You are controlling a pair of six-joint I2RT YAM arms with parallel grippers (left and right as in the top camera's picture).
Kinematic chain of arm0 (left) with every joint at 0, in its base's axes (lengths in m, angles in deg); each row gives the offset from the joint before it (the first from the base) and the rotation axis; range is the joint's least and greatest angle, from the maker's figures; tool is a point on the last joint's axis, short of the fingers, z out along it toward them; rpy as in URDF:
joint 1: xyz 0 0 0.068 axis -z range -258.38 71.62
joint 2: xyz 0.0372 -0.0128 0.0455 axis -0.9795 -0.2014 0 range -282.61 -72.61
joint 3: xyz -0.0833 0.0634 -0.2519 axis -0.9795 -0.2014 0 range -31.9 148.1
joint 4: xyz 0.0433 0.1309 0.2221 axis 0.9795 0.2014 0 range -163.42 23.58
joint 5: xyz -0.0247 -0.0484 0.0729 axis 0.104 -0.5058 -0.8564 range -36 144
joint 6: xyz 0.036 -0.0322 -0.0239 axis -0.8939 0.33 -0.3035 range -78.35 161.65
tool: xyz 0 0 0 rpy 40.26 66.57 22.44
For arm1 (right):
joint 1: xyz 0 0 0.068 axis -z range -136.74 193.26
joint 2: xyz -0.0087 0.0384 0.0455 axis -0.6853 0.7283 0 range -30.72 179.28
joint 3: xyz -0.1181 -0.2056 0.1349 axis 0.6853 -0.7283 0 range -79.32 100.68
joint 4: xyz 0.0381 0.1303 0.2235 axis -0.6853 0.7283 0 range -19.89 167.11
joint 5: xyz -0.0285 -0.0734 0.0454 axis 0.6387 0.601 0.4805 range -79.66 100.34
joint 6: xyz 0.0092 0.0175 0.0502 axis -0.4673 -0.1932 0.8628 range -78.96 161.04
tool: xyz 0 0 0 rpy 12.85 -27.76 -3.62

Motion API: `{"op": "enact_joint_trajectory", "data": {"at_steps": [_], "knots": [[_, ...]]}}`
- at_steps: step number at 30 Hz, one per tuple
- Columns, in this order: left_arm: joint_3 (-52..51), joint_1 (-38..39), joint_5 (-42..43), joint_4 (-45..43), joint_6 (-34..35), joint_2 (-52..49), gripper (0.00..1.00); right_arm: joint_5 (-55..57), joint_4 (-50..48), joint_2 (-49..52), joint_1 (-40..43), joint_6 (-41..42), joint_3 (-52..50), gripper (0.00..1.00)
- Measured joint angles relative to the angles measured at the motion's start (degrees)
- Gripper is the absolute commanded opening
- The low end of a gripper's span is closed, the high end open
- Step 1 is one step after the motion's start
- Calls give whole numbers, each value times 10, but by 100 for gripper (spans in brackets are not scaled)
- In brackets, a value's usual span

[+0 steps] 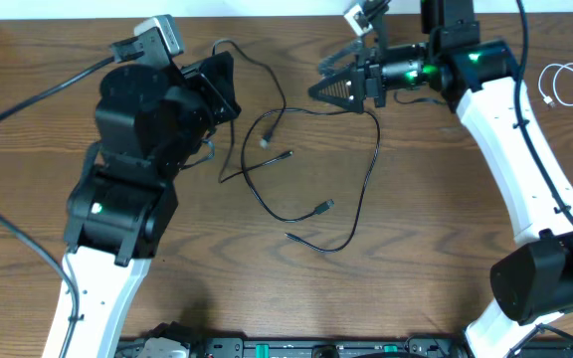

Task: Untangle cables

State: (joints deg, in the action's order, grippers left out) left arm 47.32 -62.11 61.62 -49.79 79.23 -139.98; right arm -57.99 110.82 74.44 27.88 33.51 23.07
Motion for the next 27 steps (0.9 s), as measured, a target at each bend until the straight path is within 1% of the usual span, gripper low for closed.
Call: {"op": "enact_joint_trajectory", "data": {"at_steps": [5,8,10,14,19,21,24,25,27], "knots": [[0,0,-28,-4,158,-14,8,-45,-40,0,-42,10,0,77],[0,0,-40,-33,217,-14,8,-55,-65,0,-66,17,0,76],[0,0,-45,-51,242,-14,7,-59,-86,0,-79,28,0,75],[0,0,-50,-61,267,-14,7,-66,-123,0,-96,56,0,70],[0,0,-49,-59,276,-14,7,-69,-168,0,-111,84,0,65],[0,0,-47,-59,279,-14,7,-69,-184,0,-120,90,0,64],[0,0,-42,-59,283,-14,7,-57,-198,0,-142,100,0,60],[0,0,-37,-59,283,-14,7,-50,-200,0,-149,102,0,56],[0,0,-29,-59,284,-14,8,-41,-200,0,-157,105,0,46]]}}
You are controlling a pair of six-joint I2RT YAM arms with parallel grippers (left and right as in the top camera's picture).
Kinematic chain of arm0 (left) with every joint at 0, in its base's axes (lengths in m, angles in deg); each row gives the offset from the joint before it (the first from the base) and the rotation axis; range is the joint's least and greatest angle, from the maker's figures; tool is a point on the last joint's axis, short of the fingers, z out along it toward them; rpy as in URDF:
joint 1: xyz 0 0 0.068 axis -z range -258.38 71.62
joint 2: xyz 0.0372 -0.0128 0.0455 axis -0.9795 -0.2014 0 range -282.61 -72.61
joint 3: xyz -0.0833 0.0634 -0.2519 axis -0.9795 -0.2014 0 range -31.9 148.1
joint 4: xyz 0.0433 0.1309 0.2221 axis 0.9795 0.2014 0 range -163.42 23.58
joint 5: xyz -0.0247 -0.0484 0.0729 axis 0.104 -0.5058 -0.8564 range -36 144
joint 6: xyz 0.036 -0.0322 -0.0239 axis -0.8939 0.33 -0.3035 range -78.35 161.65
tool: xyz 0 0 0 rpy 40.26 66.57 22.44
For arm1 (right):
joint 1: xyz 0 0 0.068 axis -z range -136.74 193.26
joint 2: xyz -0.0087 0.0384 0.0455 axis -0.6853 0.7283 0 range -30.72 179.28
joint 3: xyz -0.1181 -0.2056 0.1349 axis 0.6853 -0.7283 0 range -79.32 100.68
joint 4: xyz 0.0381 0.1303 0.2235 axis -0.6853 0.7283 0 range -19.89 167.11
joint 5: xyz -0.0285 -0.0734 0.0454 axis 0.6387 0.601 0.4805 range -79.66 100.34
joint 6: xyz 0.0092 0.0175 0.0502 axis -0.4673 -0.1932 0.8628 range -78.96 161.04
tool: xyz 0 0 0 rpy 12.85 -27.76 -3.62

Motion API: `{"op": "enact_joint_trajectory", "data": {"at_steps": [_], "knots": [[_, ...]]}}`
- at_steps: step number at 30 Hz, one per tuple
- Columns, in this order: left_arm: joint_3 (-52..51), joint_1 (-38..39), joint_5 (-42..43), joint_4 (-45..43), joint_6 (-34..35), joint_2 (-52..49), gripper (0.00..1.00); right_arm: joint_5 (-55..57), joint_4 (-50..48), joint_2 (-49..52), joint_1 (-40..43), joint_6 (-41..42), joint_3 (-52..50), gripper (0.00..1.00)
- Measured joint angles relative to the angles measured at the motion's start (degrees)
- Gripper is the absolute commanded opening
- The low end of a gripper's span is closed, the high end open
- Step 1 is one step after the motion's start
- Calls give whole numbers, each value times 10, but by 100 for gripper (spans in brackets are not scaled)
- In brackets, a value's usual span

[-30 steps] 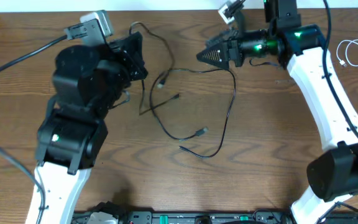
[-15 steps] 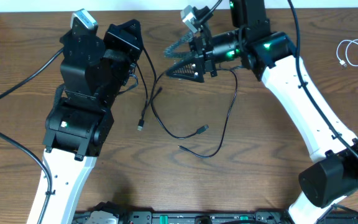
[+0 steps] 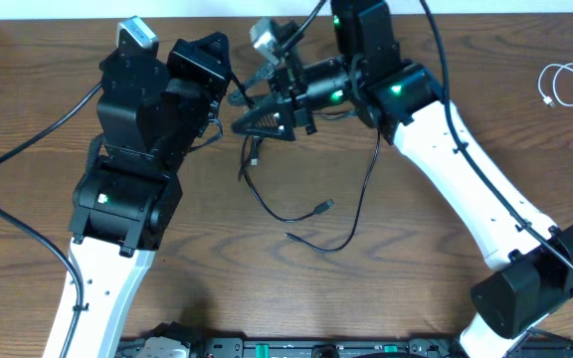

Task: Untangle cables

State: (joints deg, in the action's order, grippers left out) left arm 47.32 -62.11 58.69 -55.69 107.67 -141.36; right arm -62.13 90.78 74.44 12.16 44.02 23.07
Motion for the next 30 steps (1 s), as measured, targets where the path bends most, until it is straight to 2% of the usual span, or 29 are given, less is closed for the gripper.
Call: {"op": "enact_joint_trajectory", "data": {"at_steps": [2,4,10,12,14,18,24,30], "knots": [[0,0,9,0,0,0,7,6,-3,0,-3,-2,0,17],[0,0,13,0,0,0,6,10,-4,0,-2,3,0,1],[0,0,16,7,0,0,10,40,10,0,6,11,0,1],[0,0,16,19,1,0,23,60,19,0,10,16,0,1],[0,0,17,31,2,0,52,82,28,0,17,19,0,1],[0,0,19,43,-18,0,68,108,36,0,32,23,0,1],[0,0,19,78,-102,0,72,157,-14,-6,88,73,1,1],[0,0,19,134,-183,0,75,177,-62,-43,199,163,39,1]]}}
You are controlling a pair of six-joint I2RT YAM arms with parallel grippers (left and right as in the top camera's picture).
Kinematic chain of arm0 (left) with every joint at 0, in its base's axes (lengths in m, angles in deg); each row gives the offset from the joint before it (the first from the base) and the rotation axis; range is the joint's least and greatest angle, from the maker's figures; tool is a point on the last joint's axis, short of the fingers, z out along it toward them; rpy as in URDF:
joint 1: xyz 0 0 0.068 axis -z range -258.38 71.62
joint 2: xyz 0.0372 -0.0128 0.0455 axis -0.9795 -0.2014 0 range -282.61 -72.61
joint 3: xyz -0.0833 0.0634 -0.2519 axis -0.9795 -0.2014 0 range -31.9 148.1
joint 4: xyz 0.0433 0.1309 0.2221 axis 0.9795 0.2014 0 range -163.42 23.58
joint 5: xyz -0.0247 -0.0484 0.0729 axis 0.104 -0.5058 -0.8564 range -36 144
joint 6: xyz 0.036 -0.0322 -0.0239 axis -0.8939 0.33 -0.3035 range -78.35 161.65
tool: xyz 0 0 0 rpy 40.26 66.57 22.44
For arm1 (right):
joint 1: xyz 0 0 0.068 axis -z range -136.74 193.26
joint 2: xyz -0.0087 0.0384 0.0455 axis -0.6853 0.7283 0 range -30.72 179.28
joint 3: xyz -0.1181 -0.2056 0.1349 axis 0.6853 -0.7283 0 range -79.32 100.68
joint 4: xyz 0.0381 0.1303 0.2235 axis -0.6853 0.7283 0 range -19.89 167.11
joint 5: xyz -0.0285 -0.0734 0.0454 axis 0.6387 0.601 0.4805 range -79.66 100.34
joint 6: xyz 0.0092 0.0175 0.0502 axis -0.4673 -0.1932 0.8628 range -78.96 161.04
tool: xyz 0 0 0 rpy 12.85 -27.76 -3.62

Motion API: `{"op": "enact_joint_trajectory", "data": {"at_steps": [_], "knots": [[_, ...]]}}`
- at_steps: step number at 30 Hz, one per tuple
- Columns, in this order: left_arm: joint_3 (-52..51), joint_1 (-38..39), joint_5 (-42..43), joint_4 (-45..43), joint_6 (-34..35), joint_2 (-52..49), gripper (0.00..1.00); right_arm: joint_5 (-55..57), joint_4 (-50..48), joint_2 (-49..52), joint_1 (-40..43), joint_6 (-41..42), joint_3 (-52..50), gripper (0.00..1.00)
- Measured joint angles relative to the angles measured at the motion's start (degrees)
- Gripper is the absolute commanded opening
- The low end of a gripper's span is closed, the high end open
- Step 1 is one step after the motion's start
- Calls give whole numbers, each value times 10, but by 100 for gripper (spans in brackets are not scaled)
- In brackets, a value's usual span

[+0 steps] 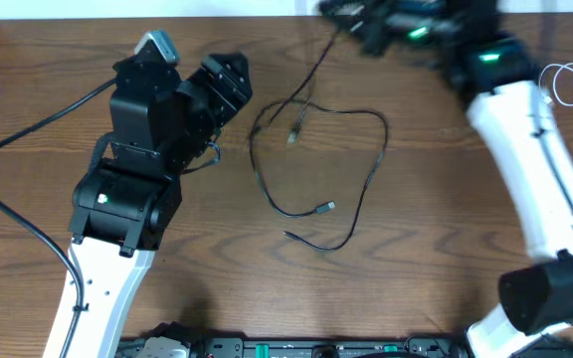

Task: Untangle cables

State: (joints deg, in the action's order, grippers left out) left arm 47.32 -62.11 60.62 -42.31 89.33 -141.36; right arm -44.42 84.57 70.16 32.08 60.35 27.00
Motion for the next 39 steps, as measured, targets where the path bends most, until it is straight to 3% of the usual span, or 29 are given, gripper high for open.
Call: {"op": "enact_joint_trajectory", "data": {"at_steps": [10,18,22,28,39], "knots": [[0,0,2,60,-101,0,75,-12,10,-108,188,135,37,1],[0,0,2,62,-128,0,75,18,191,-105,329,122,39,1],[0,0,2,64,-134,0,75,125,297,-104,385,66,38,1],[0,0,2,65,-135,0,75,330,377,-103,417,24,38,1],[0,0,2,66,-135,0,75,570,470,-62,460,58,38,1]]}}
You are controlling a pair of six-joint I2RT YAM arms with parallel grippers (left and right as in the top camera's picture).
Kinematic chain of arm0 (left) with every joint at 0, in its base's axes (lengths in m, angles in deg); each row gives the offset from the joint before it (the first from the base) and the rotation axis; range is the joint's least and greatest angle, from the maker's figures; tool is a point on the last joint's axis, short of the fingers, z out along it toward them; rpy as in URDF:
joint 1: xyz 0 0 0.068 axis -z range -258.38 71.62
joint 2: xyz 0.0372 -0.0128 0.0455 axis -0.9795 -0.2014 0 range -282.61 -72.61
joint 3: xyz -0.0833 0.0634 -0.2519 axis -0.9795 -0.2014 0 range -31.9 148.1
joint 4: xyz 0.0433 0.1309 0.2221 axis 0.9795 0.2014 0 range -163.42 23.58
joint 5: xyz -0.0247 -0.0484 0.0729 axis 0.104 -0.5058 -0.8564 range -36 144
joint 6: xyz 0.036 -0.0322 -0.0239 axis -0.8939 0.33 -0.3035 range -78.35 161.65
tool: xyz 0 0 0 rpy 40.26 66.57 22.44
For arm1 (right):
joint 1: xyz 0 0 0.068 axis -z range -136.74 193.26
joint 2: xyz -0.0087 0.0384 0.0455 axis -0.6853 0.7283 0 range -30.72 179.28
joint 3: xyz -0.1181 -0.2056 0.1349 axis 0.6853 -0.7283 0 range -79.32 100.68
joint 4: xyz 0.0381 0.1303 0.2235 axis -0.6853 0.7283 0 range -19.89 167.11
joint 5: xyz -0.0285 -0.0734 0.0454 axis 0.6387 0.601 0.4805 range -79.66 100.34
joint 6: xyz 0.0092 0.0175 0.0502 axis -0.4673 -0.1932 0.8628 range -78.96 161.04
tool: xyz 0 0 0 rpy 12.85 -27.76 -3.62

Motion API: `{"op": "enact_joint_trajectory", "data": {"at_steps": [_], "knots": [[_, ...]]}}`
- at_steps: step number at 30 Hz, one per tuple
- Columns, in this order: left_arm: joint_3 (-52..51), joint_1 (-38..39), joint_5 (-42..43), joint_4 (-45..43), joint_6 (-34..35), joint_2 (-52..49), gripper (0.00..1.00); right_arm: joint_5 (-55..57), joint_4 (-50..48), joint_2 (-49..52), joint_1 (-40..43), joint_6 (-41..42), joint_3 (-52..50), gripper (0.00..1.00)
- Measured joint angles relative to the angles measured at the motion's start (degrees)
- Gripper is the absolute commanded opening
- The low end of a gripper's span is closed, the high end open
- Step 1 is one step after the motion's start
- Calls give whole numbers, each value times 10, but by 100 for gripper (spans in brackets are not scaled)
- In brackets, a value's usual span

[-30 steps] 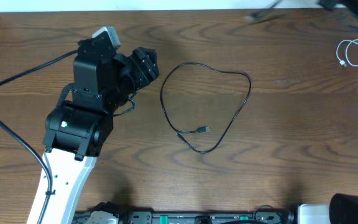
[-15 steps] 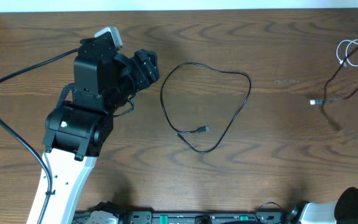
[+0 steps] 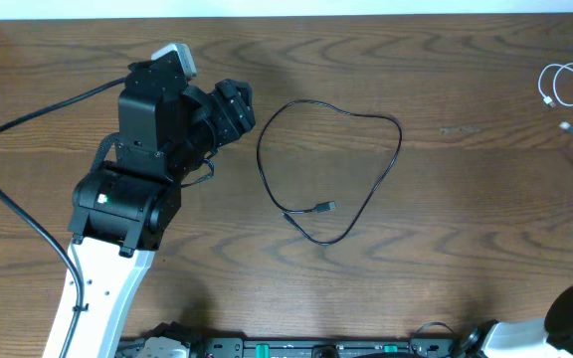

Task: Untangle cables

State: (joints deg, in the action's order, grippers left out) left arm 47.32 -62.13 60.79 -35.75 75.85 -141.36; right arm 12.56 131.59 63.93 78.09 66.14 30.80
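Note:
One black cable [image 3: 397, 140] lies alone mid-table in a single open loop, and its plug end [image 3: 323, 207] points inward. My left gripper [image 3: 239, 107] hovers just left of the loop's upper left bend and is apart from the cable. Its dark fingers do not show their state. A second dark cable with a light plug lies at the right edge. My right gripper is out of view, and only part of that arm shows at the bottom right.
A coiled white cable [image 3: 565, 85] rests at the far right corner. The left arm's own thick black lead [image 3: 28, 149] arcs over the table's left side. A rail of equipment [image 3: 296, 348] runs along the front edge.
The right arm, which was stretched over the back right with a cable drawn up from the tangle, has left the view. One black cable remains mid-table as a plain loop, and a second lies at the right edge.
Two black cables lay crossed mid-table with my right gripper at the back. The gripper was then down at the tangle beside my left gripper. Then it was at the back right with a cable raised. Now the cables lie apart, one in the middle and one at the right edge.

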Motion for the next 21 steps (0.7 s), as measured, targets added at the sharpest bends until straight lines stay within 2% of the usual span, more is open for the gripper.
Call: {"op": "enact_joint_trajectory", "data": {"at_steps": [7,8,10,11,12,13,15,19,21], "knots": [[0,0,0,5,0,0,75,55,16,112,36,35,-1,1],[0,0,0,11,0,0,75,57,16,132,41,40,-1,6],[0,0,0,15,0,0,75,62,14,172,49,47,-1,32],[0,0,0,17,0,0,75,64,13,186,51,50,-1,55],[0,0,0,19,0,0,75,64,13,204,54,54,-1,70],[0,0,0,21,-1,0,75,64,13,223,56,55,-1,80],[0,0,0,24,-2,0,75,60,15,254,61,56,-2,86],[0,0,0,24,-2,0,75,31,20,287,68,58,-5,89],[0,0,0,24,-2,0,75,11,18,287,70,52,-7,95]]}}
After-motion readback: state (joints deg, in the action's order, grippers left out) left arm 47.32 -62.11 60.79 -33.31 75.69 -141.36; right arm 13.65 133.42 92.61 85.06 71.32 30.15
